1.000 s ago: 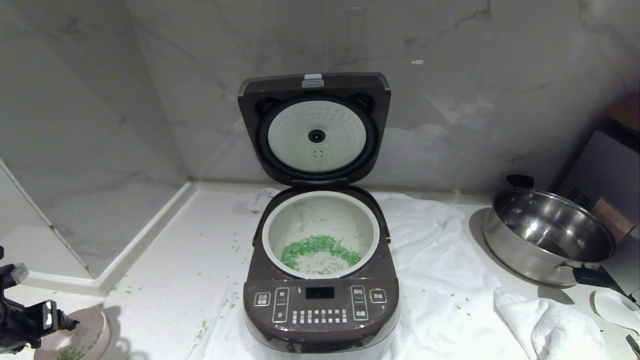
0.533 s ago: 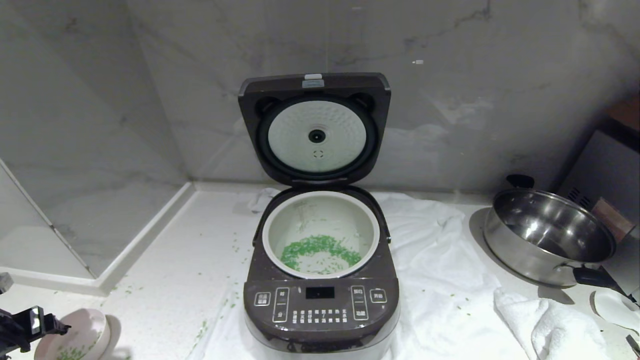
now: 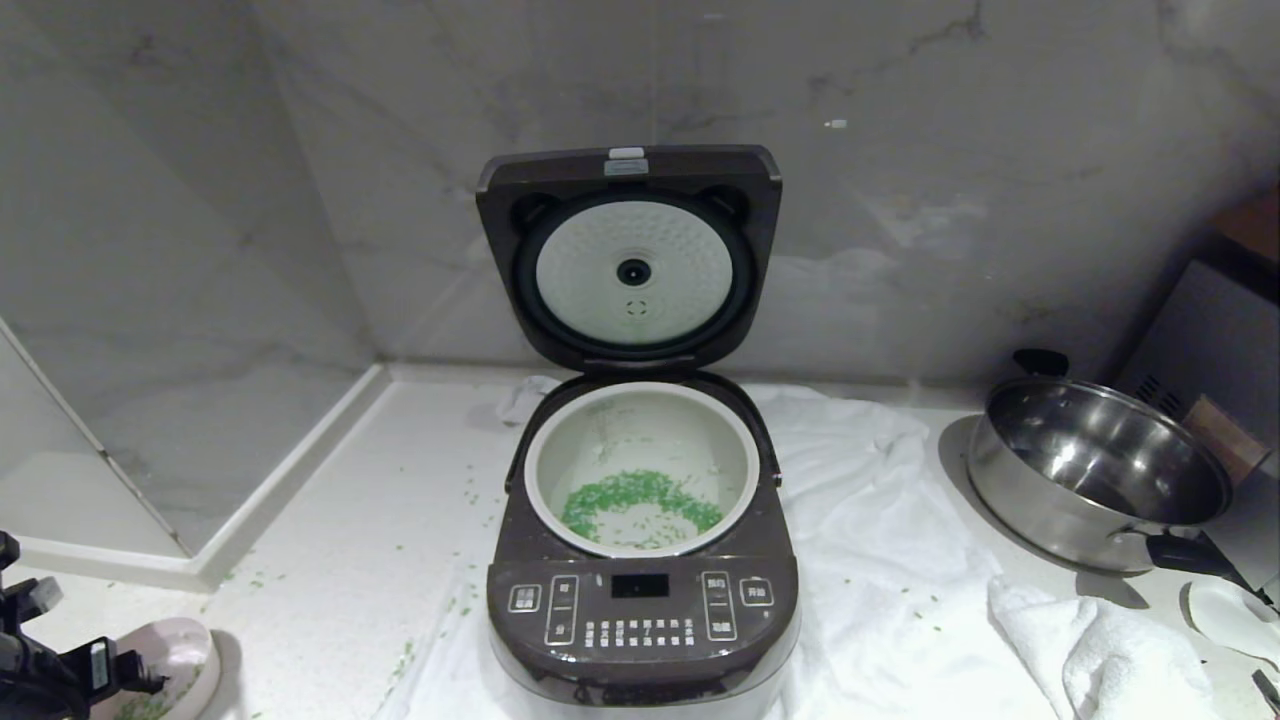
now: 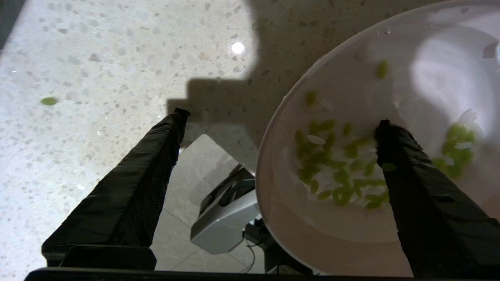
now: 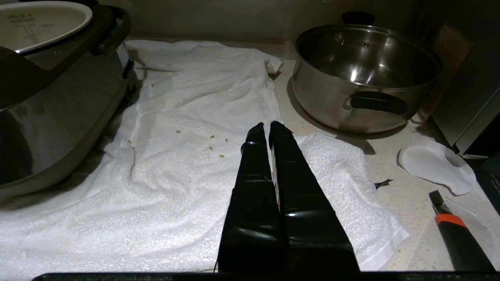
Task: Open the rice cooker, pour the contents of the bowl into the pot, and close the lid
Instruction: Pick up the bowl on the table
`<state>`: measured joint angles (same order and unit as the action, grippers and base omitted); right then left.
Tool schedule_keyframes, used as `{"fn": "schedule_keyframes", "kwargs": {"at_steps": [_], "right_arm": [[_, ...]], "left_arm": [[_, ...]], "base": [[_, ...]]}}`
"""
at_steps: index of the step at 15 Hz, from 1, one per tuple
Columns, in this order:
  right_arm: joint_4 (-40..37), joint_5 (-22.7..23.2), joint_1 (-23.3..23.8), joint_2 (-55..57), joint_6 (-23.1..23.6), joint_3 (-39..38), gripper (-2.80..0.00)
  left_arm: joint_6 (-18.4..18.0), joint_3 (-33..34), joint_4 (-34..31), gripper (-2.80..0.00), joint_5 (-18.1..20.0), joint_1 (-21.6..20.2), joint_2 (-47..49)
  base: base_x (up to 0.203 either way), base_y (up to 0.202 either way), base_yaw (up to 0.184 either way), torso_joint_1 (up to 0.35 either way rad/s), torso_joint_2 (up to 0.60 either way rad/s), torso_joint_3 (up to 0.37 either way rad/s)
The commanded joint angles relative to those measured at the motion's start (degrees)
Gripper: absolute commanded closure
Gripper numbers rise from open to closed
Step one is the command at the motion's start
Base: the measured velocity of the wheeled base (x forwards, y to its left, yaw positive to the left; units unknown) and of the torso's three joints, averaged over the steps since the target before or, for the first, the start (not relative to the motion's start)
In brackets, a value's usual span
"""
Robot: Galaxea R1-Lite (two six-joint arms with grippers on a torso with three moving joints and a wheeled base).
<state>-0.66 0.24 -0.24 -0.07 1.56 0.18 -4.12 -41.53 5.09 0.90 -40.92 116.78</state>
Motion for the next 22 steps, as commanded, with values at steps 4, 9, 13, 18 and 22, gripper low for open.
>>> {"fn": "schedule_keyframes", "kwargs": {"at_steps": [4, 9, 13, 18, 22], "right_arm": [[0.03, 0.02, -0.02, 0.07, 0.02, -0.01, 0.0], [-0.01, 0.02, -0.02, 0.07, 0.02, -0.01, 0.0], [0.01, 0.02, -0.02, 0.07, 0.02, -0.01, 0.0], [0.04, 0.02, -0.02, 0.07, 0.02, -0.01, 0.0], [-0.04, 0.02, -0.02, 0.07, 0.02, -0.01, 0.0]], "left_arm": [[-0.01, 0.05, 0.98, 0.0, 0.06, 0.14, 3.45], [-0.28, 0.52, 0.6, 0.0, 0.87, 0.51, 2.44], [-2.94, 2.66, 0.54, 0.0, 1.56, 1.73, 2.3], [-2.6, 3.26, 0.45, 0.0, 1.56, 2.17, 0.58], [-2.09, 3.62, 0.45, 0.0, 1.56, 2.95, -1.78]], "base": [[0.0, 0.0, 0.0, 0.0, 0.0, 0.0], [0.0, 0.0, 0.0, 0.0, 0.0, 0.0], [0.0, 0.0, 0.0, 0.0, 0.0, 0.0], [0.0, 0.0, 0.0, 0.0, 0.0, 0.0], [0.0, 0.0, 0.0, 0.0, 0.0, 0.0]]}}
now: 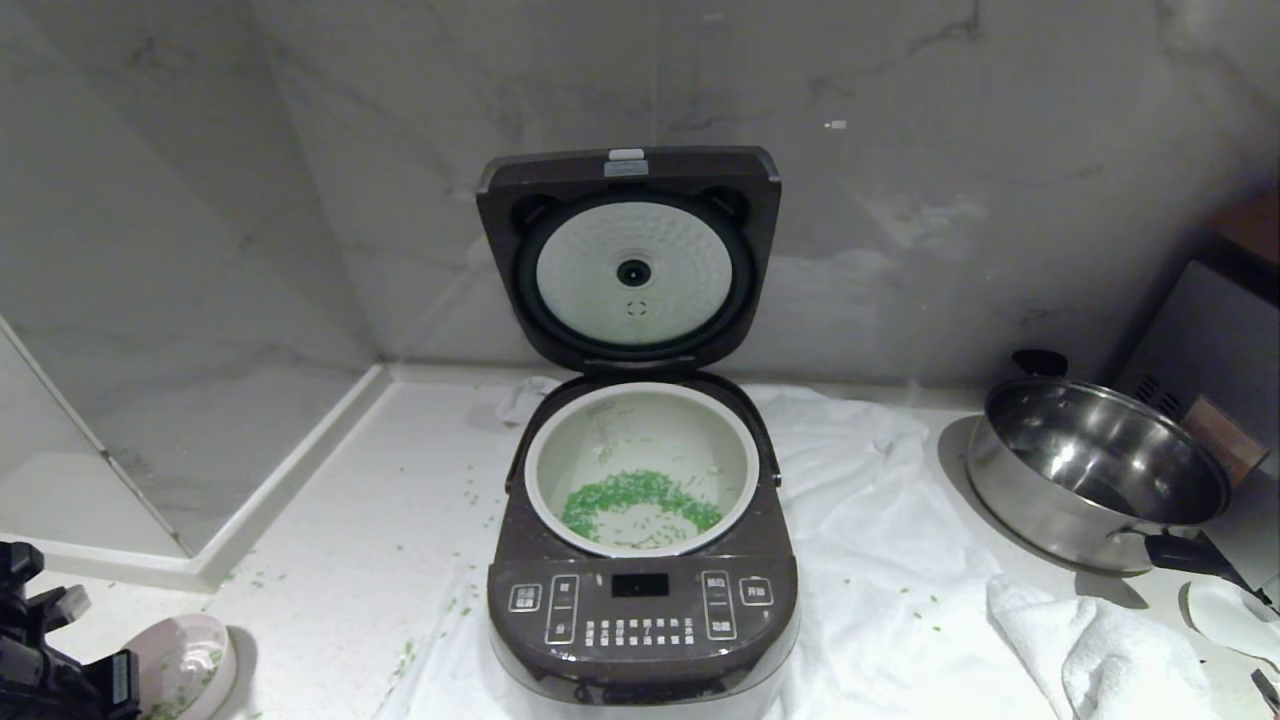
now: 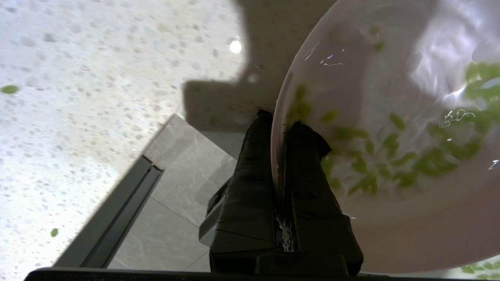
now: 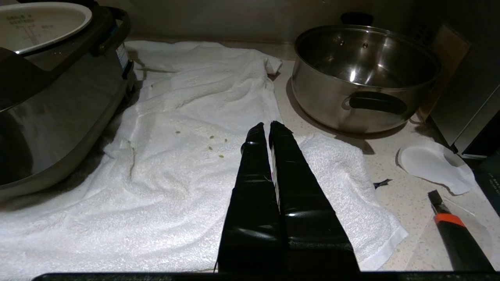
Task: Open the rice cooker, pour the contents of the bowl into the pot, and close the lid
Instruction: Pick up the bowl on the table
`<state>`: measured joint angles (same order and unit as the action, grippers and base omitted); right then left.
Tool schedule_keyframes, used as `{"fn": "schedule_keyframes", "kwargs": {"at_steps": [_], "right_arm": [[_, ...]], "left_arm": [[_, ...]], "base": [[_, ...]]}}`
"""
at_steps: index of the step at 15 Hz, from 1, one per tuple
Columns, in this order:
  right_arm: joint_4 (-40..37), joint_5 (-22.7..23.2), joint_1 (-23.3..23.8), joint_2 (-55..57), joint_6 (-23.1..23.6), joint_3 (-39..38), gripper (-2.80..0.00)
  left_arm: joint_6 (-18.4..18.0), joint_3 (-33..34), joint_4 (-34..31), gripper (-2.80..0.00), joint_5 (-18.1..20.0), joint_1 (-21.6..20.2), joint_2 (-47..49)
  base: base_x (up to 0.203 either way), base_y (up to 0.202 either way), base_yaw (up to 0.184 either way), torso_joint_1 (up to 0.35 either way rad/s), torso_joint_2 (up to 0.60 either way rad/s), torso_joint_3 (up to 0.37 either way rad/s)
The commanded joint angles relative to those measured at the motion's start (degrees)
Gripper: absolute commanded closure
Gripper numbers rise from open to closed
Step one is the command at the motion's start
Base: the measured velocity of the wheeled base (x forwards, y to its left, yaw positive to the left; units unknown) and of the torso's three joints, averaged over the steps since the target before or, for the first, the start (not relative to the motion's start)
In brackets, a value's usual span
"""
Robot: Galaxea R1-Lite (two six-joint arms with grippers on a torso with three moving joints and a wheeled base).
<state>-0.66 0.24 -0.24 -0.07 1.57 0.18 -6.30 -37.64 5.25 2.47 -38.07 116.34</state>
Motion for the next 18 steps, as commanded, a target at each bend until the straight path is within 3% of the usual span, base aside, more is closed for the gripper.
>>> {"fn": "schedule_keyframes", "kwargs": {"at_steps": [1, 8, 12, 18], "right_arm": [[-0.04, 0.02, -0.02, 0.07, 0.01, -0.01, 0.0], [-0.04, 0.02, -0.02, 0.07, 0.01, -0.01, 0.0], [-0.04, 0.02, -0.02, 0.07, 0.01, -0.01, 0.0], [-0.04, 0.02, -0.02, 0.07, 0.01, -0.01, 0.0]], "left_arm": [[0.33, -0.51, 0.28, 0.0, -0.01, 0.1, -1.38], [1.26, 1.08, -1.65, 0.0, 1.39, 3.0, -2.81], [5.67, -1.4, -9.88, 0.0, 4.02, 9.34, -7.12], [12.55, -7.86, -19.13, 0.0, 4.04, 18.52, -10.32]], "base": [[0.0, 0.0, 0.0, 0.0, 0.0, 0.0], [0.0, 0.0, 0.0, 0.0, 0.0, 0.0], [0.0, 0.0, 0.0, 0.0, 0.0, 0.0], [0.0, 0.0, 0.0, 0.0, 0.0, 0.0]]}}
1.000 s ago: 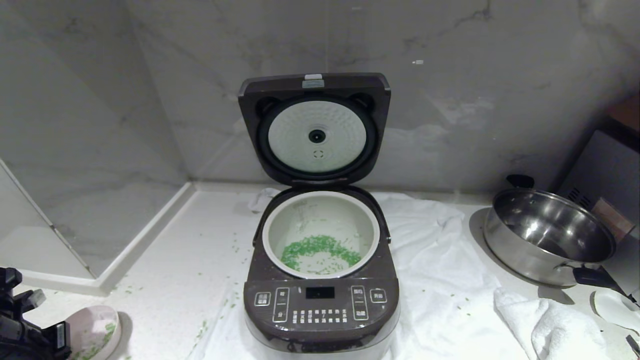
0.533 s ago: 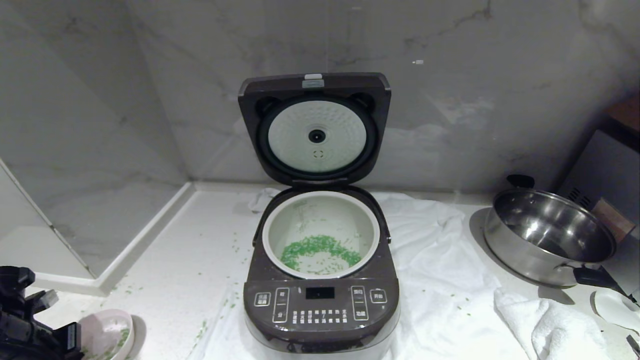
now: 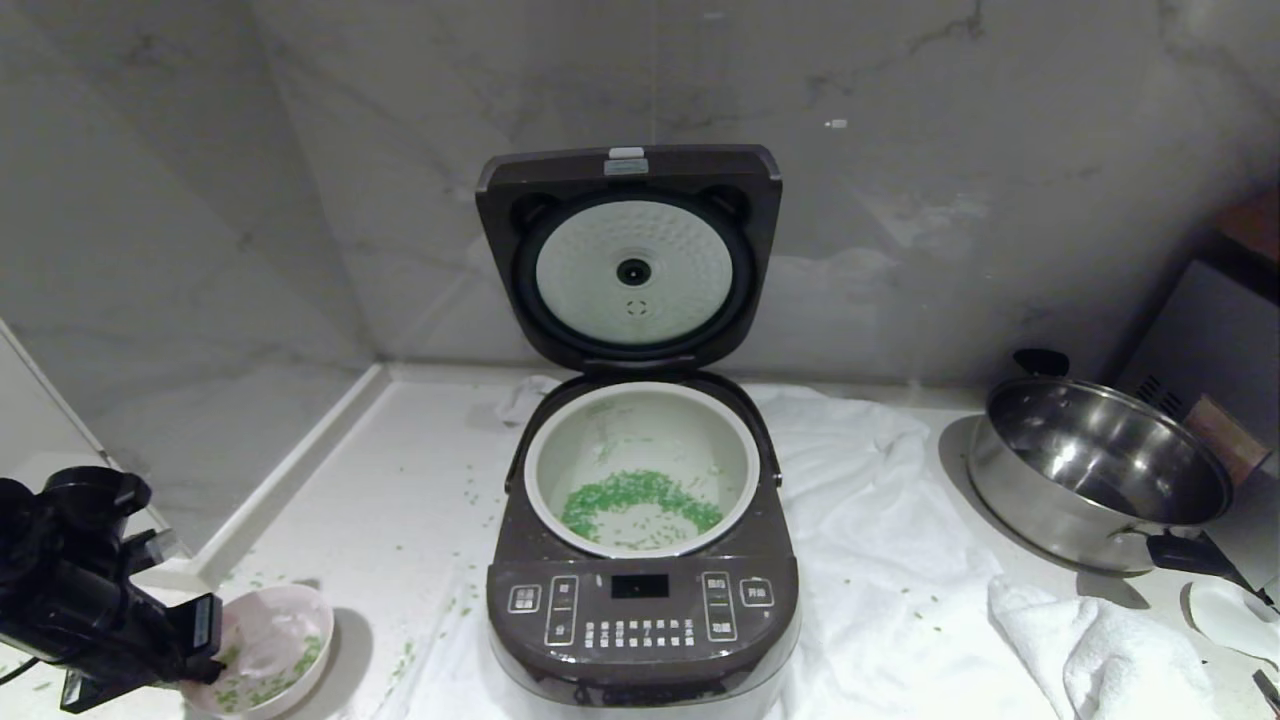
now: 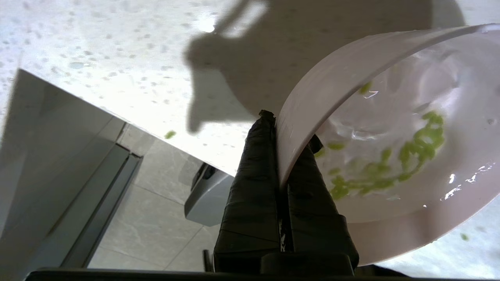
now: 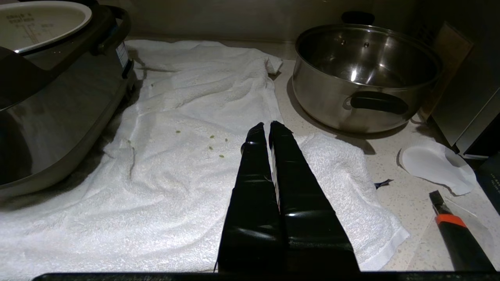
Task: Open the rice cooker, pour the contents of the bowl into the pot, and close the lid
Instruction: Pick up the bowl on the table, then pour the water from the bowl into the rice cooker
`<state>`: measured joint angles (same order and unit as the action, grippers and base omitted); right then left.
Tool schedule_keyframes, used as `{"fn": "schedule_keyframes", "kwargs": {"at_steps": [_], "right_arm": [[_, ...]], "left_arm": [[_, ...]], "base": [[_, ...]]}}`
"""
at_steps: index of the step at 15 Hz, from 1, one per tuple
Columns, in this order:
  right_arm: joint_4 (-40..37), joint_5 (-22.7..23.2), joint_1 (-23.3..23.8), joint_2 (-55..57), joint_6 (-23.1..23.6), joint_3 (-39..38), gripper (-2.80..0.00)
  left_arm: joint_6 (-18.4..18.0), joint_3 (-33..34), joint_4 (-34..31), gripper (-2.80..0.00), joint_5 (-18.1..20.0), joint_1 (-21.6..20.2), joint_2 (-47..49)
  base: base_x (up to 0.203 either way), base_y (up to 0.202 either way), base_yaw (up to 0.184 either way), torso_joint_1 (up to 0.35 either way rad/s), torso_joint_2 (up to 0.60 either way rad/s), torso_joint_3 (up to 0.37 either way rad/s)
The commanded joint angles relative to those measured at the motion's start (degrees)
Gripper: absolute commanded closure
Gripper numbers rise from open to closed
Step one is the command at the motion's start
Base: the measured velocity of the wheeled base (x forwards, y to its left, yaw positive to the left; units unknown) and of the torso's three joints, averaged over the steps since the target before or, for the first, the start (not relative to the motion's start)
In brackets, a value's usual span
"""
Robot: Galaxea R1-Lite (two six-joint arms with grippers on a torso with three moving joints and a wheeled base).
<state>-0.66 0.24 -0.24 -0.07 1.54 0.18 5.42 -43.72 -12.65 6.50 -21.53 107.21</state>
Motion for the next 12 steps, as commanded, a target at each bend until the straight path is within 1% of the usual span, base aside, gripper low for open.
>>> {"fn": "schedule_keyframes", "kwargs": {"at_steps": [1, 2, 4, 6, 9, 12], "right_arm": [[-0.04, 0.02, -0.02, 0.07, 0.04, -0.01, 0.0], [0.04, 0.02, -0.02, 0.07, 0.04, -0.01, 0.0], [-0.04, 0.02, -0.02, 0.07, 0.04, -0.01, 0.0], [0.04, 0.02, -0.02, 0.07, 0.04, -0.01, 0.0], [-0.04, 0.02, -0.02, 0.07, 0.04, -0.01, 0.0], [-0.04, 0.02, -0.02, 0.07, 0.04, -0.01, 0.0]], "left_arm": [[1.57, -2.59, -2.06, 0.0, 0.06, 3.06, -1.13], [2.66, -2.9, -2.43, 0.0, 0.03, 4.49, -1.0], [6.13, -4.09, -2.63, 0.0, -0.07, 7.37, -0.91], [8.06, -5.98, -3.77, 0.0, -0.11, 9.22, -1.04], [9.6, -10.65, -9.44, 0.0, -0.08, 11.23, -1.29], [11.16, -13.25, -10.81, 0.0, -0.08, 13.55, -1.3]], "base": [[0.0, 0.0, 0.0, 0.0, 0.0, 0.0], [0.0, 0.0, 0.0, 0.0, 0.0, 0.0], [0.0, 0.0, 0.0, 0.0, 0.0, 0.0], [0.0, 0.0, 0.0, 0.0, 0.0, 0.0], [0.0, 0.0, 0.0, 0.0, 0.0, 0.0], [0.0, 0.0, 0.0, 0.0, 0.0, 0.0]]}}
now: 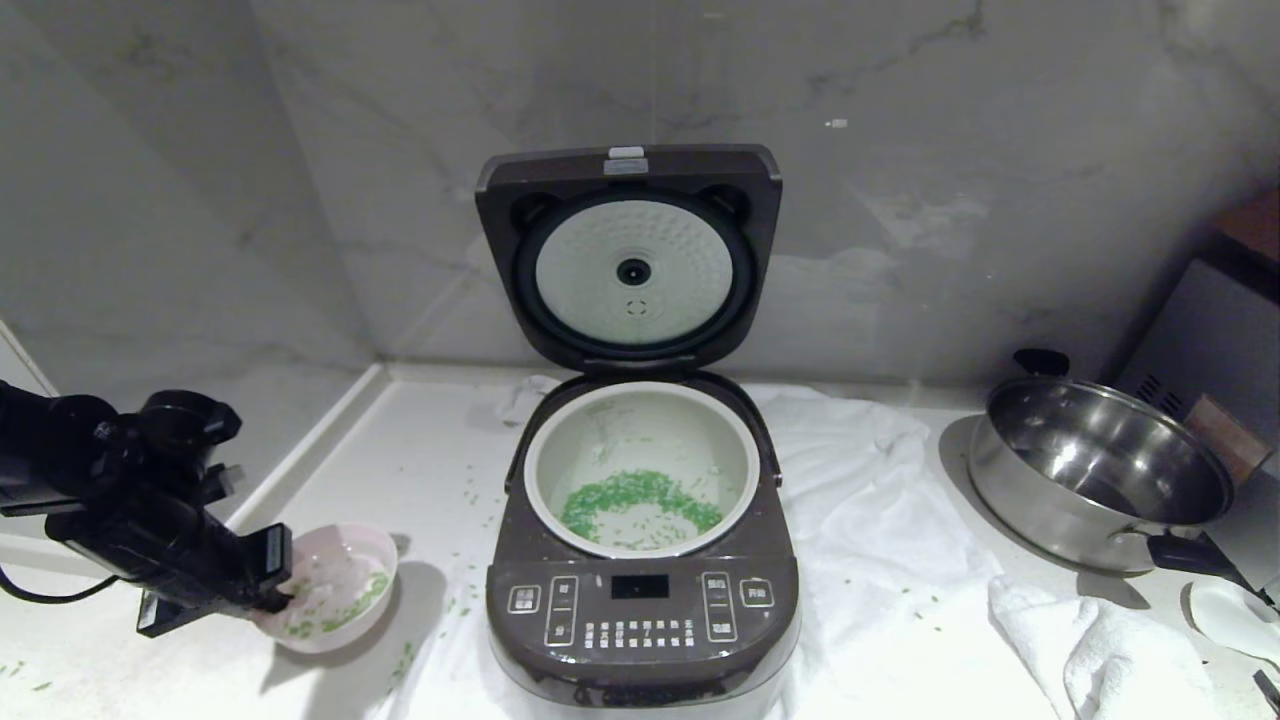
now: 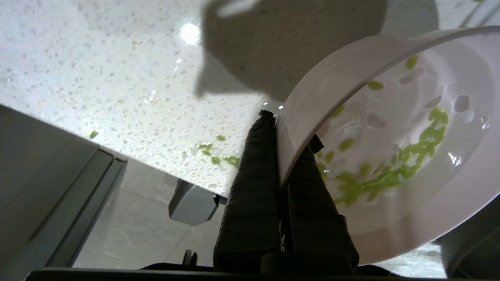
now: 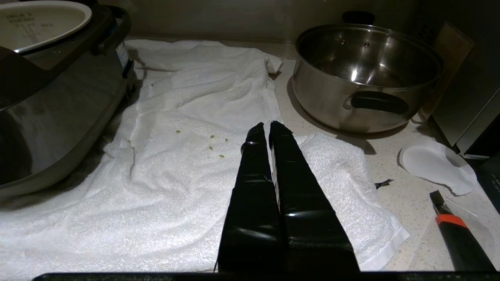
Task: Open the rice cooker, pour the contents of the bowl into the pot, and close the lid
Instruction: Pour the water from the bowl into the rice cooker
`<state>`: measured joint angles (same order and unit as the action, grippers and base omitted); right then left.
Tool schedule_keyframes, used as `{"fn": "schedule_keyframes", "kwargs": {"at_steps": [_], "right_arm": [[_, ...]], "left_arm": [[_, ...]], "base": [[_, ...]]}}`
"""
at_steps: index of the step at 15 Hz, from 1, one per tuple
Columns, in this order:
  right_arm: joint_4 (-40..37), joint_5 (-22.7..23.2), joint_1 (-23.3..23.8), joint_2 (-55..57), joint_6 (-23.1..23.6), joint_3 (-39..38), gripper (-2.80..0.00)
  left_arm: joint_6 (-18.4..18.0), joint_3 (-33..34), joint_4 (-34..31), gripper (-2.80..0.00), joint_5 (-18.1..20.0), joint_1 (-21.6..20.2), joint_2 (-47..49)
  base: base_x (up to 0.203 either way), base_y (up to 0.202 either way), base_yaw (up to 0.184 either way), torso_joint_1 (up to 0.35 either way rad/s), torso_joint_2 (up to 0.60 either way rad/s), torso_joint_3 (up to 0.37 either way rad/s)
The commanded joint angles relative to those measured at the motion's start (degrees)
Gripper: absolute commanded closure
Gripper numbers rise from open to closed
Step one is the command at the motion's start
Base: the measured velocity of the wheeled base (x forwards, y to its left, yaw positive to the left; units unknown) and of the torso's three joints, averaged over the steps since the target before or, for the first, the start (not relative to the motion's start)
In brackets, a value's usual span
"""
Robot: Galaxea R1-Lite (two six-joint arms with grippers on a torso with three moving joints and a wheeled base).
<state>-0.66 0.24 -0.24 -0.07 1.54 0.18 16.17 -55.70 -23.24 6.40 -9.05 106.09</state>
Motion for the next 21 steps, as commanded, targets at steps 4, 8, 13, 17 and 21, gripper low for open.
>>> {"fn": "schedule_keyframes", "kwargs": {"at_steps": [4, 8, 13, 17, 21], "right_arm": [[-0.04, 0.02, -0.02, 0.07, 0.04, -0.01, 0.0], [0.01, 0.02, -0.07, 0.07, 0.04, -0.01, 0.0], [-0.04, 0.02, -0.02, 0.07, 0.04, -0.01, 0.0], [-0.04, 0.02, -0.02, 0.07, 0.04, -0.01, 0.0], [-0.03, 0.02, -0.02, 0.07, 0.04, -0.01, 0.0]], "left_arm": [[2.51, -2.34, -0.32, 0.0, -0.07, 3.99, -0.71], [4.37, -9.04, -5.49, 0.0, -0.25, 6.44, -0.2], [6.19, -22.45, -13.8, 0.0, -0.28, 9.14, 2.84], [7.06, -31.85, -20.16, 0.0, -0.18, 11.36, 4.89], [8.11, -41.63, -25.93, 0.0, 0.07, 13.95, 7.8]], "base": [[0.0, 0.0, 0.0, 0.0, 0.0, 0.0], [0.0, 0.0, 0.0, 0.0, 0.0, 0.0], [0.0, 0.0, 0.0, 0.0, 0.0, 0.0], [0.0, 0.0, 0.0, 0.0, 0.0, 0.0], [0.0, 0.0, 0.0, 0.0, 0.0, 0.0]]}}
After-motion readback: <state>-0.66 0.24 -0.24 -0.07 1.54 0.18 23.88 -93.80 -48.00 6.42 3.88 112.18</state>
